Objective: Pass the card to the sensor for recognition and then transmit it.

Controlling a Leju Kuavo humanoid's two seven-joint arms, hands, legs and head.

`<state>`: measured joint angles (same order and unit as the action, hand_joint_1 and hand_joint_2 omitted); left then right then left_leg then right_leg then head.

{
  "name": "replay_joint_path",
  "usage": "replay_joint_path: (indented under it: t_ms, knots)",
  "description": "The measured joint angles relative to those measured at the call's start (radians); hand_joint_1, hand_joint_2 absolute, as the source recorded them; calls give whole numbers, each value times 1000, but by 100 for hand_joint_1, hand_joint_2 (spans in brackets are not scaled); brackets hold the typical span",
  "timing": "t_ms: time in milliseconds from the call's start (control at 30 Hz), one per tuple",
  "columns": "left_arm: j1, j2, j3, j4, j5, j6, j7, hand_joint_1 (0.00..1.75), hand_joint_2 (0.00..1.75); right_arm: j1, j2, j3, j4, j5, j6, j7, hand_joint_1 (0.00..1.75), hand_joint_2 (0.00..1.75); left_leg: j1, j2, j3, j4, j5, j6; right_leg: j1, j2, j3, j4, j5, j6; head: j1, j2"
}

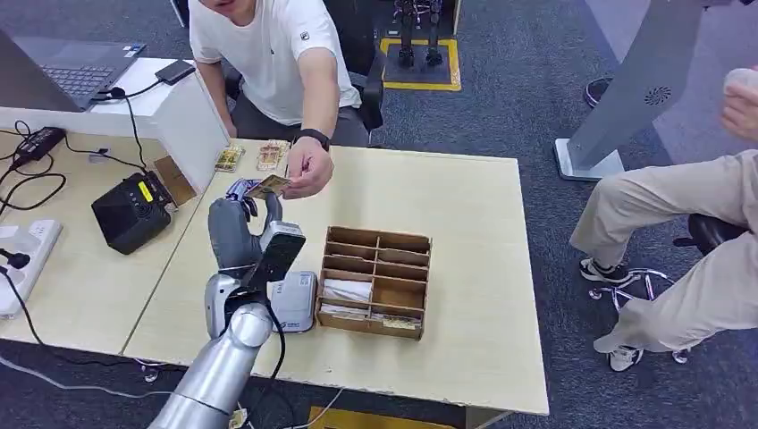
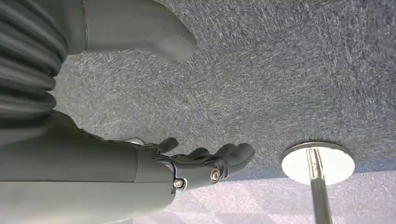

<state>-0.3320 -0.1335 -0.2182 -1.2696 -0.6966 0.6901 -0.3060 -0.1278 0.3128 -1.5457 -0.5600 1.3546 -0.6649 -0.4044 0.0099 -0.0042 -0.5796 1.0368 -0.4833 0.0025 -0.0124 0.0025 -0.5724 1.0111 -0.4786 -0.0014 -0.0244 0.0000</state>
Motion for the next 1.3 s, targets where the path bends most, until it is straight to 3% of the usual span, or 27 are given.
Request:
replay_joint_path:
  t_ms: [367, 667, 1300]
  knots:
    - [12, -13, 19, -14, -34, 1, -29, 175, 175, 0, -1, 0, 1, 8, 0, 0, 0, 175, 0, 0, 0, 0, 0, 0, 0, 0, 0, 0, 0, 0, 0, 0]
    - [16, -13, 19, -14, 48, 1, -34, 175, 175, 0, -1, 0, 1, 6, 0, 2, 0, 175, 0, 0, 0, 0, 0, 0, 0, 0, 0, 0, 0, 0, 0, 0]
    - [28, -14, 20, -15, 58, 1, -74, 175, 175, 0, -1, 0, -1, 1, 0, 8, 0, 175, 0, 0, -1, 0, 0, 0, 0, 0, -1, 0, 0, 0, 0, 0]
